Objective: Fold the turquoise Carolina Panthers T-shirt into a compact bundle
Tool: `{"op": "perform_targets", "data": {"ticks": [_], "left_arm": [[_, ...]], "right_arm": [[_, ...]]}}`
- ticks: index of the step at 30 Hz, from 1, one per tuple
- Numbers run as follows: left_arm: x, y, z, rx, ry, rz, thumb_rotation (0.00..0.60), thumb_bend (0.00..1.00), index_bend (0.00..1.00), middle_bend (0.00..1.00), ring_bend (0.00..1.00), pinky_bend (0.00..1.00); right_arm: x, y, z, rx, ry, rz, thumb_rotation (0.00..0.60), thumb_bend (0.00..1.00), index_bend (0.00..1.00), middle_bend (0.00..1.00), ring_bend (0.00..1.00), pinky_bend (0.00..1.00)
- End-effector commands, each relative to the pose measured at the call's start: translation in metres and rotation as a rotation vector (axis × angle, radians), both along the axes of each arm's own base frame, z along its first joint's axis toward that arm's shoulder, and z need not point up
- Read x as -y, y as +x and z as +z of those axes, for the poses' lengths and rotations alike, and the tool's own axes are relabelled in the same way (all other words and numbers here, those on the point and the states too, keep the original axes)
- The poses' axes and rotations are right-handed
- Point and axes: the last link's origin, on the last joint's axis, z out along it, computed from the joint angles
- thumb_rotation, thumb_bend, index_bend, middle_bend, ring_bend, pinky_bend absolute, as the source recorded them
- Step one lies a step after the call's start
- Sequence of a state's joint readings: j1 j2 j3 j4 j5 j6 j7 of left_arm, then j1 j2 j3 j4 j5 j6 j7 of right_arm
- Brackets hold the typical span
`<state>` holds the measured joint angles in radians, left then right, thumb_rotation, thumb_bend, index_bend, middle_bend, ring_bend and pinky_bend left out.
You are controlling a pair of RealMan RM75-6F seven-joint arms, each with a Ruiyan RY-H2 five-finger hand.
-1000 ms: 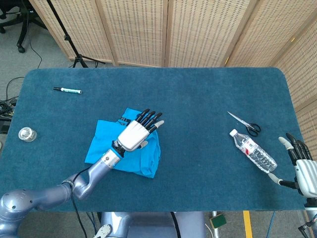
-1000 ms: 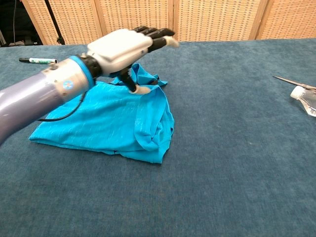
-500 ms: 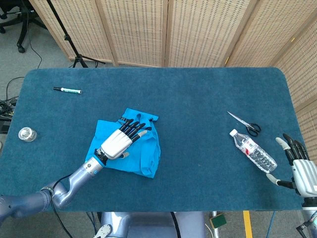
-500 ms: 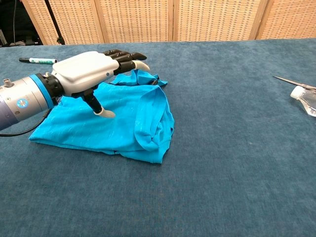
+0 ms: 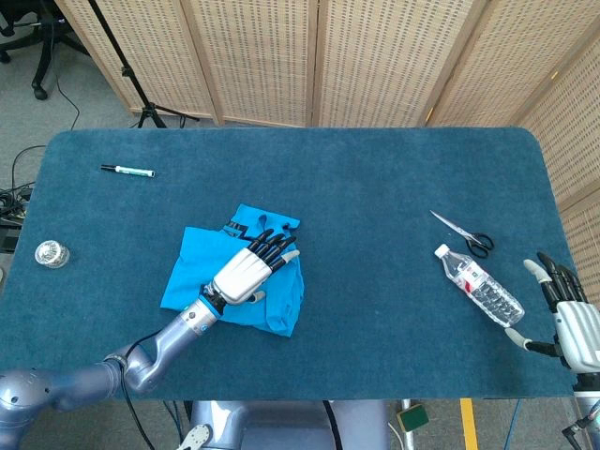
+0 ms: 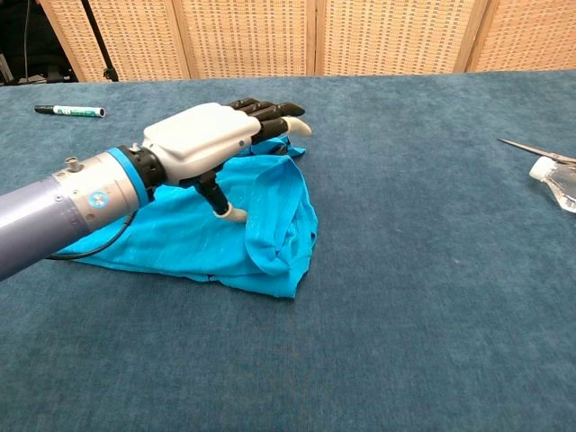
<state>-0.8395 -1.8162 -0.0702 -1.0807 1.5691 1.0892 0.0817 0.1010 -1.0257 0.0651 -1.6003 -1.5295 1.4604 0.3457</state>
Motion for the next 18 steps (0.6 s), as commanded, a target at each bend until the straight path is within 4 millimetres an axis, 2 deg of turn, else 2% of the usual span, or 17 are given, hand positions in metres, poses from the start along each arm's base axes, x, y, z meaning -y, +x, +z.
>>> {"op": "perform_targets", "data": {"ticks": [1, 9, 18], "left_arm": [[-0.002, 0.008, -0.005, 0.004, 0.012, -0.01, 0.6, 0.13, 0.0, 0.0, 0.0, 0.0], [-0.006, 0.021, -0.012, 0.016, 0.033, -0.023, 0.6, 0.13, 0.0, 0.0, 0.0, 0.0], [-0.001, 0.041, -0.021, 0.065, 0.01, -0.053, 0.6, 0.12, 0.0, 0.0, 0.0, 0.0]], "right_arm": [[0.0, 0.0, 0.0, 0.001, 0.001, -0.001, 0.6, 0.0, 0.0, 0.0, 0.0, 0.0], [0.0, 0.0, 0.0, 0.0, 0.003, 0.001, 0.6, 0.0, 0.0, 0.0, 0.0, 0.0], [0.0, 0.0, -0.001, -0.004, 0.003, 0.002, 0.6, 0.0, 0.0, 0.0, 0.0, 0.0]]}}
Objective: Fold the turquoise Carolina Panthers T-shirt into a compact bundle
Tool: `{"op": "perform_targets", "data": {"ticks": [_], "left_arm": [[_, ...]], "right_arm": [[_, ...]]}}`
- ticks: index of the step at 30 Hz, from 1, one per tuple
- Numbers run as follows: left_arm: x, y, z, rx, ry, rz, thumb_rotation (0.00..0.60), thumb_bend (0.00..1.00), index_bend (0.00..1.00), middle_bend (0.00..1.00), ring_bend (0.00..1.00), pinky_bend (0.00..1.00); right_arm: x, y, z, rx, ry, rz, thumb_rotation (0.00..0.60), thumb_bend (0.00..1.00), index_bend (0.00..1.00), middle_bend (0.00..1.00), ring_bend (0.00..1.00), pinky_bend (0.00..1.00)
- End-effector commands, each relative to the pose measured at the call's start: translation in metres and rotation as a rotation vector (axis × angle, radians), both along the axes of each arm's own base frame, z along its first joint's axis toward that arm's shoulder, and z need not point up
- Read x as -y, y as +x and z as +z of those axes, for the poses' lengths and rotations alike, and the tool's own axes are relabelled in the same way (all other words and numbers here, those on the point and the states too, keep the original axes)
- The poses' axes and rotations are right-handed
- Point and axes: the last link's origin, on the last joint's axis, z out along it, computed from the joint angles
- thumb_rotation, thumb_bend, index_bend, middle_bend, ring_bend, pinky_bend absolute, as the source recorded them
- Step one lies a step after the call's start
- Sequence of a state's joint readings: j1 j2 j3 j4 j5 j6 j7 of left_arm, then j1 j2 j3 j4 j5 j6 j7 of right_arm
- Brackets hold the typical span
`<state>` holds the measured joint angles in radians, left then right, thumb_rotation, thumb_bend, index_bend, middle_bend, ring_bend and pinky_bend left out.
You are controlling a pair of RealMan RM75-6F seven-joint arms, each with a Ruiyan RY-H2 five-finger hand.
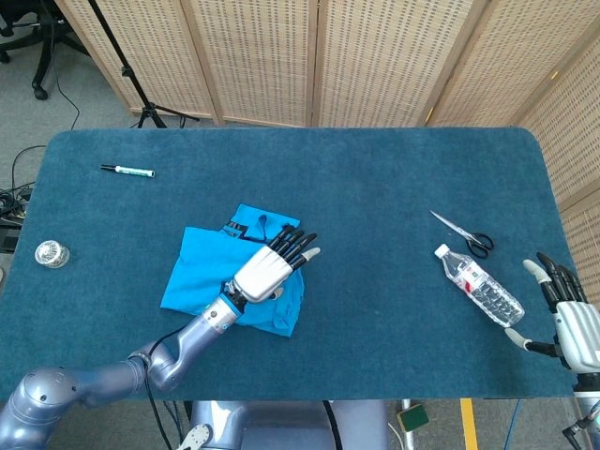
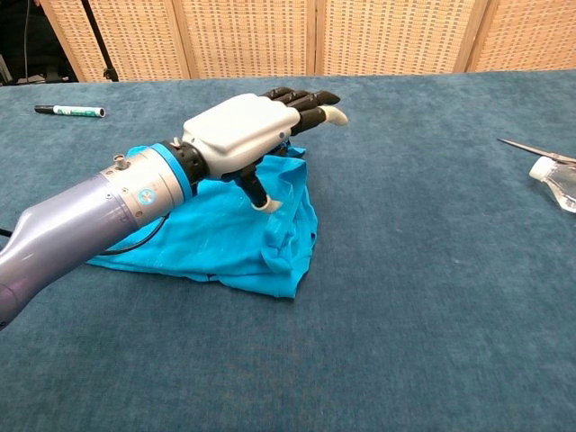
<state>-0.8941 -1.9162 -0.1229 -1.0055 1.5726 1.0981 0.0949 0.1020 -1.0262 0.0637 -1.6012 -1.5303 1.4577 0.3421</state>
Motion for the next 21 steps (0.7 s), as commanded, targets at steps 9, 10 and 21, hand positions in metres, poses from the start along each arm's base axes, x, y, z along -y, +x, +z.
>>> {"op": "perform_targets", "data": {"ticks": [9, 10, 21], "left_arm": [[0.005, 0.012, 0.002, 0.109, -0.006, -0.032, 0.6, 0.05, 0.0, 0.0, 0.0, 0.0], [0.005, 0.011, 0.004, 0.117, -0.005, -0.031, 0.6, 0.04, 0.0, 0.0, 0.0, 0.0], [-0.011, -0.028, 0.067, 0.201, 0.061, 0.043, 0.6, 0.0, 0.0, 0.0, 0.0, 0.0]], "right_arm": [[-0.001, 0.0, 0.001, -0.002, -0.002, 0.002, 0.6, 0.0, 0.0, 0.0, 0.0, 0.0], [-0.001, 0.0, 0.001, -0.002, -0.002, 0.002, 0.6, 0.0, 0.0, 0.0, 0.0, 0.0], [-0.002, 0.001, -0.001, -0.008, -0.001, 0.006, 0.6, 0.0, 0.0, 0.0, 0.0, 0.0]]}}
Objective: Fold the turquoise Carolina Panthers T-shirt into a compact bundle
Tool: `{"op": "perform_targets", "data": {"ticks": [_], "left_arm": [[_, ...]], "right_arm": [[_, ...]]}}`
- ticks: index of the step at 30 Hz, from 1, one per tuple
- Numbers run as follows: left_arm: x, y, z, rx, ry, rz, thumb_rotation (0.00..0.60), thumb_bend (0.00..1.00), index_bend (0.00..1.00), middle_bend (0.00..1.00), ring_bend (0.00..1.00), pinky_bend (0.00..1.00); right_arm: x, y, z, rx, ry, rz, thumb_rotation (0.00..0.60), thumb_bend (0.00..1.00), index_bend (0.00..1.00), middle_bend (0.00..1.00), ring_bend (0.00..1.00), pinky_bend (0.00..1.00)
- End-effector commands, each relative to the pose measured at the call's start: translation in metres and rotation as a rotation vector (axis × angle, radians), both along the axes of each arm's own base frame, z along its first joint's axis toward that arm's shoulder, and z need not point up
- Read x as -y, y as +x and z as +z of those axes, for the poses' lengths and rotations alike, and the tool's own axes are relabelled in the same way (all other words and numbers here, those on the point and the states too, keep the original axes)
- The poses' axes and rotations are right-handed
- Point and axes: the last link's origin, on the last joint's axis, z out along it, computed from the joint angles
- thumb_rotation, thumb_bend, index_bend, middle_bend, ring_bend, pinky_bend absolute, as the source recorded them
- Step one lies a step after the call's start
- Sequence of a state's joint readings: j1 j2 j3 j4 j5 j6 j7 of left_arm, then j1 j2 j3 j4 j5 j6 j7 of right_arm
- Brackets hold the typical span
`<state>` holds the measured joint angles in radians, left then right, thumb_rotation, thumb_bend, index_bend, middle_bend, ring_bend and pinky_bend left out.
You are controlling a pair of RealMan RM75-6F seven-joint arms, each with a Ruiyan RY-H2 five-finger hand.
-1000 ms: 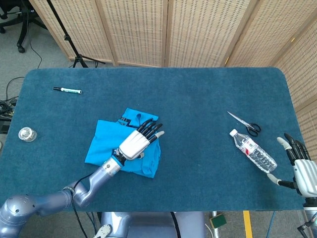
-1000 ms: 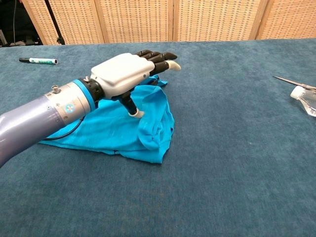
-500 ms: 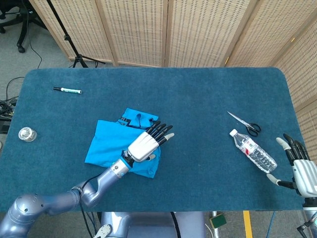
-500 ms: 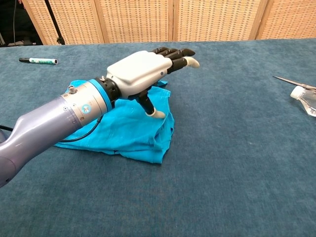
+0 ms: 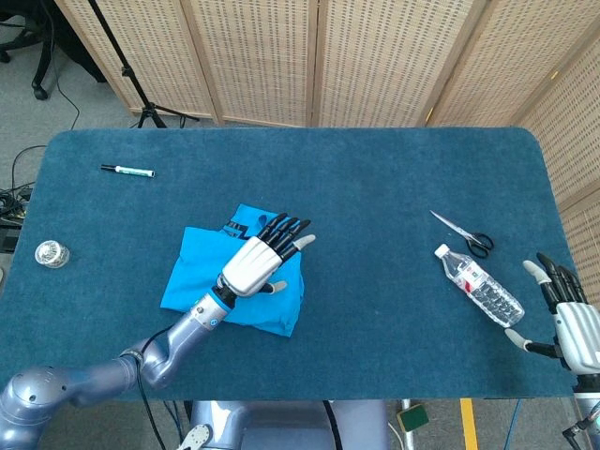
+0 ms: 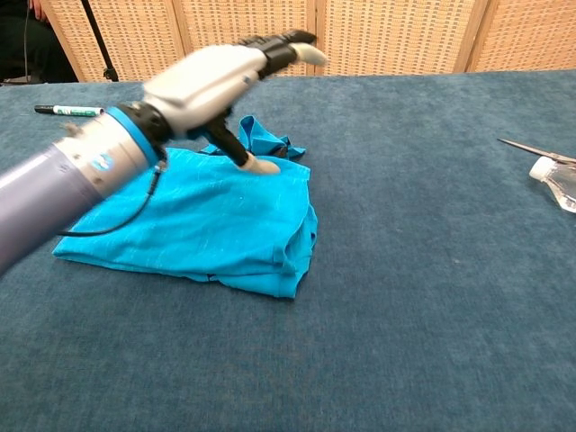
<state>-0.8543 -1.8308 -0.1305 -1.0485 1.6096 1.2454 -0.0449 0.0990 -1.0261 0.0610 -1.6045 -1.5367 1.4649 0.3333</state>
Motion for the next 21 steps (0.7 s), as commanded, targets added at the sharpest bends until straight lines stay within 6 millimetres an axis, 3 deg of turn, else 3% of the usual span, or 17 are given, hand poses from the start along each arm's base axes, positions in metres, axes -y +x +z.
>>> {"op": "perform_targets", "data": {"ticks": [1, 10, 13, 21], "left_arm": [[-0.005, -0.025, 0.033, 0.034, 0.03, 0.058, 0.6, 0.0, 0.0, 0.0, 0.0, 0.0], [0.004, -0.092, 0.1, 0.038, 0.096, 0.226, 0.6, 0.0, 0.0, 0.0, 0.0, 0.0], [0.023, -0.138, 0.138, 0.031, 0.16, 0.347, 0.6, 0.0, 0.0, 0.0, 0.0, 0.0], [0.072, -0.2, 0.185, 0.074, 0.234, 0.538, 0.6, 0.0, 0.0, 0.0, 0.0, 0.0]], "right_arm": [[0.0, 0.001, -0.001, -0.003, 0.0, 0.002, 0.6, 0.0, 0.0, 0.0, 0.0, 0.0], [-0.001, 0.004, -0.005, -0.021, 0.009, 0.013, 0.6, 0.0, 0.0, 0.0, 0.0, 0.0], [-0.002, 0.005, -0.008, -0.033, 0.013, 0.018, 0.6, 0.0, 0.0, 0.0, 0.0, 0.0], [-0.003, 0.006, -0.007, -0.04, 0.005, 0.021, 0.6, 0.0, 0.0, 0.0, 0.0, 0.0]]}}
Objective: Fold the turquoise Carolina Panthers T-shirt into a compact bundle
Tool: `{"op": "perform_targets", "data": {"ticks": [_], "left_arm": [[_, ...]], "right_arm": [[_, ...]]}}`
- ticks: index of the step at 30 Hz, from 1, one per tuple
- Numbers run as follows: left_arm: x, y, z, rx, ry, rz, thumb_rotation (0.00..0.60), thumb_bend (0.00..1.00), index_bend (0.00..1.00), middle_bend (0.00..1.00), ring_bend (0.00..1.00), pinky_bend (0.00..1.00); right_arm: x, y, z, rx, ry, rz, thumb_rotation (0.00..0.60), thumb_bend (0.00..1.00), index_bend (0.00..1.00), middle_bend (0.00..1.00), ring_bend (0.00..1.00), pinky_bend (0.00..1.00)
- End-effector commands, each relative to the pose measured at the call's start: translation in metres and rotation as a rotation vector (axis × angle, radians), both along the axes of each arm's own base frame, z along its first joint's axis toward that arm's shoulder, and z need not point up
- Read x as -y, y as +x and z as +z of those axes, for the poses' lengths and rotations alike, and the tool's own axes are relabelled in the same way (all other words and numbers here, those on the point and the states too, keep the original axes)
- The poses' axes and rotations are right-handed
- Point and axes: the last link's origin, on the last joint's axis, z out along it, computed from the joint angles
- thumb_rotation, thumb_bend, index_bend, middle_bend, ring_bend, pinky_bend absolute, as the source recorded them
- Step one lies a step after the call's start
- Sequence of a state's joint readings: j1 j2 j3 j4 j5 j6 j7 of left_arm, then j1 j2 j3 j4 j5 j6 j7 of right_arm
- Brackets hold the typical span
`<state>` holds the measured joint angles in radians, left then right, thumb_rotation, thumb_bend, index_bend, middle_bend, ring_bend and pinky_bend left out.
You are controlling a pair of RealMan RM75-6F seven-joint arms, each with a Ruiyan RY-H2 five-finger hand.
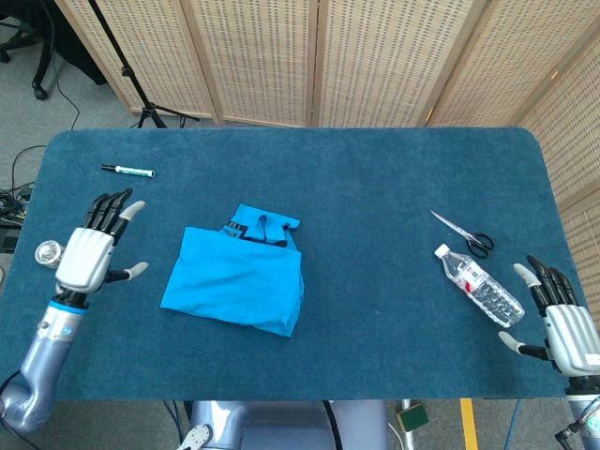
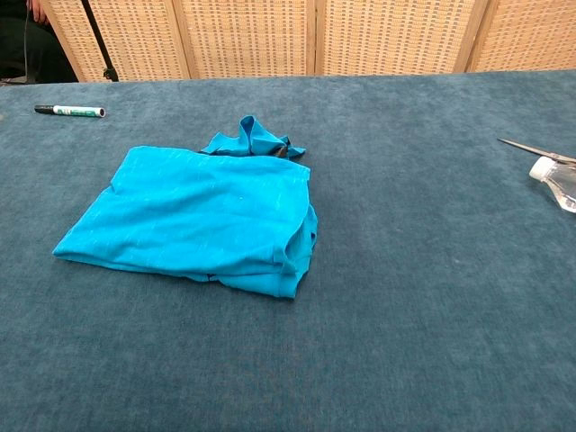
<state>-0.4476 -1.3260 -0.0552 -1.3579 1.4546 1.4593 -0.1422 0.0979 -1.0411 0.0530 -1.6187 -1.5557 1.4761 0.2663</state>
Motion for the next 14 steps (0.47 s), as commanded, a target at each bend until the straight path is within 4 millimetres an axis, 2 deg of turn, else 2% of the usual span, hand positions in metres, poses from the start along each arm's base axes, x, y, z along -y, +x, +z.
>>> {"op": "perform_targets", "data": {"ticks": [1, 2, 5, 10, 14], "left_arm": [[0.029, -0.029, 0.019, 0.045, 0.032, 0.098, 0.6, 0.0, 0.0, 0.0, 0.0, 0.0], [0.042, -0.043, 0.025, 0.044, 0.049, 0.153, 0.6, 0.0, 0.0, 0.0, 0.0, 0.0], [0.063, -0.057, 0.032, 0.014, 0.069, 0.228, 0.6, 0.0, 0.0, 0.0, 0.0, 0.0], [0.085, -0.065, 0.041, -0.005, 0.144, 0.327, 0.6, 0.0, 0.0, 0.0, 0.0, 0.0], [0.091, -0.063, 0.046, -0.021, 0.152, 0.341, 0.6, 0.0, 0.0, 0.0, 0.0, 0.0]], "right_arm": [[-0.001, 0.001, 0.0, 0.0, -0.001, 0.003, 0.6, 0.0, 0.0, 0.0, 0.0, 0.0], [-0.002, 0.002, 0.0, 0.0, -0.002, 0.007, 0.6, 0.0, 0.0, 0.0, 0.0, 0.0], [-0.003, 0.003, 0.001, -0.002, -0.006, 0.017, 0.6, 0.0, 0.0, 0.0, 0.0, 0.0], [-0.005, 0.003, 0.005, -0.05, -0.047, 0.016, 0.6, 0.0, 0.0, 0.0, 0.0, 0.0], [-0.006, -0.001, 0.008, -0.153, -0.114, -0.019, 0.6, 0.0, 0.0, 0.0, 0.0, 0.0]]}}
